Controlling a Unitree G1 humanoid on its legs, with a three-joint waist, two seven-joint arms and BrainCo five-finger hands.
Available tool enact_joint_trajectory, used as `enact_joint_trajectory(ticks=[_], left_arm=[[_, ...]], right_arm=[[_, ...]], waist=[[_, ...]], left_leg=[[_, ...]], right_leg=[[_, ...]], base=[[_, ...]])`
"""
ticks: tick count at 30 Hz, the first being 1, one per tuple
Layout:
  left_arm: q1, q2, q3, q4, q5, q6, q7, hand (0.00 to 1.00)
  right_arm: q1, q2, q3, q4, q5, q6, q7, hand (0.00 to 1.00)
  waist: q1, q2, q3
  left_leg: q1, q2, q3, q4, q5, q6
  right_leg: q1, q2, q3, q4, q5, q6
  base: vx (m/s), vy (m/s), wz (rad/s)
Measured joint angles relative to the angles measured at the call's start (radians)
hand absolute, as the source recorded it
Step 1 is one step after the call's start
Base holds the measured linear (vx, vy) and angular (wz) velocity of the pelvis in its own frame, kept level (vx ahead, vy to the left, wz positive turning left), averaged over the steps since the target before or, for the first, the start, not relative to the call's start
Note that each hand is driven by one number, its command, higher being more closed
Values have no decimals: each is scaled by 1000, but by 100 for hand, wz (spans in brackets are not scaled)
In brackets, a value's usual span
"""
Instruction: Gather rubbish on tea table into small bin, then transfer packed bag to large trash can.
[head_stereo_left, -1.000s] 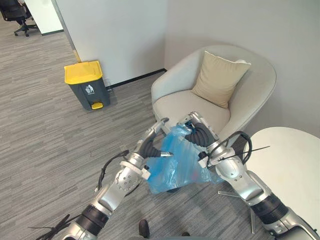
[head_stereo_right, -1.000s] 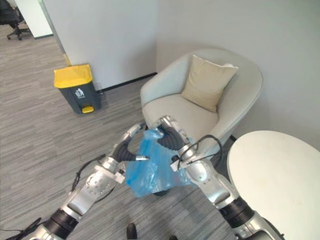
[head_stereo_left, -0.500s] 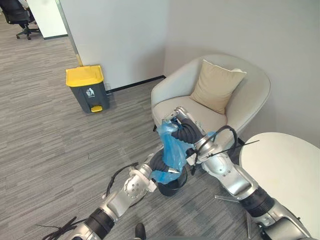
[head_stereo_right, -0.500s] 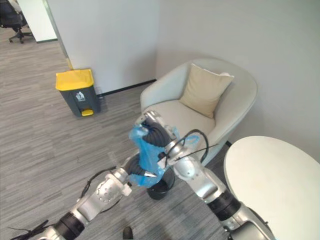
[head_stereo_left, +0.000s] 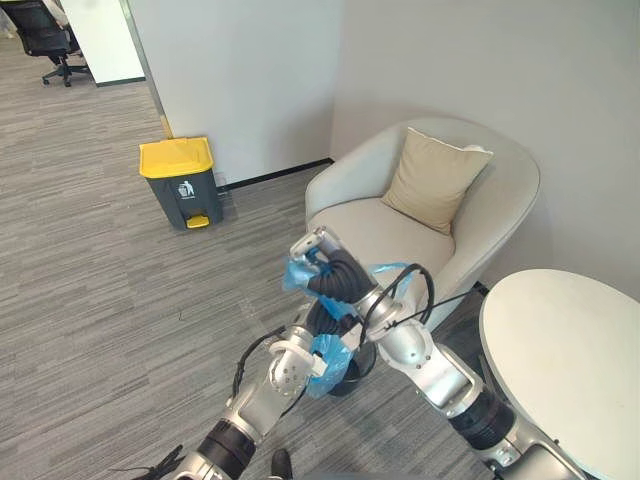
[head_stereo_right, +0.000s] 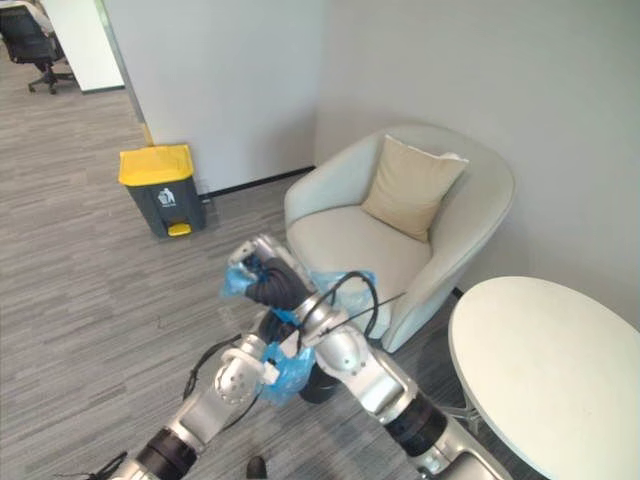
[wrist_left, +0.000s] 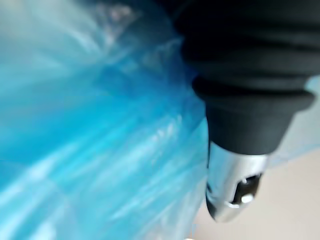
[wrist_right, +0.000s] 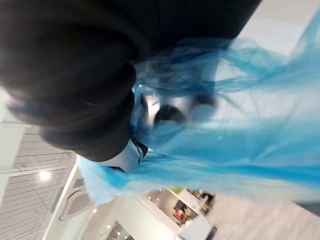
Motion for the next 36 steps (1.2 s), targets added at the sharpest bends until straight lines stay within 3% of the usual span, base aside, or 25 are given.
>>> enact_joint_trajectory(ticks=[3,13,18,19,25,31,36], left_arm=[[-1,-13,10,48,1,30,3,100],[-2,-24,78,67,-44,43,22,100],[-2,-24,80,67,-81,43,21,100],[-2,-24,83,65,-84,43,20,100],[8,-24,99,8,-123,41,15,100],[8,-23,99,-44,-170,31,14,100],[38,-24,137,-120,-204,23,12,100]], right_arm=[[2,11,35,0,18,4,17,100],[41,57,47,0,88,4,44,100],[91,63,44,0,87,-18,63,100],[103,63,38,2,83,-23,67,0],[130,56,-5,72,5,-34,71,0],[130,-4,-11,149,-156,-32,64,0],[134,-78,-131,133,-272,-32,14,0]], waist=[[-1,-1,1],[-4,-3,2],[-8,-3,2],[-9,-4,2],[-10,-11,5],[-8,-22,12],[-6,-22,13]], left_leg=[[1,0,0,0,-1,-1],[8,7,2,0,-6,-9],[10,12,2,0,-8,-13],[11,13,2,0,-8,-14],[12,13,2,0,-8,-14],[11,12,1,0,-8,-14],[11,9,-1,0,-8,-14]], right_leg=[[3,1,1,-7,7,-6],[10,9,5,-12,11,-8],[13,13,5,-14,10,-10],[15,13,5,-15,10,-10],[16,13,4,-18,11,-10],[19,13,3,-21,12,-9],[20,13,-2,-21,11,-8]], base=[[0,0,0],[42,-25,-1],[30,-21,-1],[0,0,0],[0,0,0],[0,0,0],[0,0,0]])
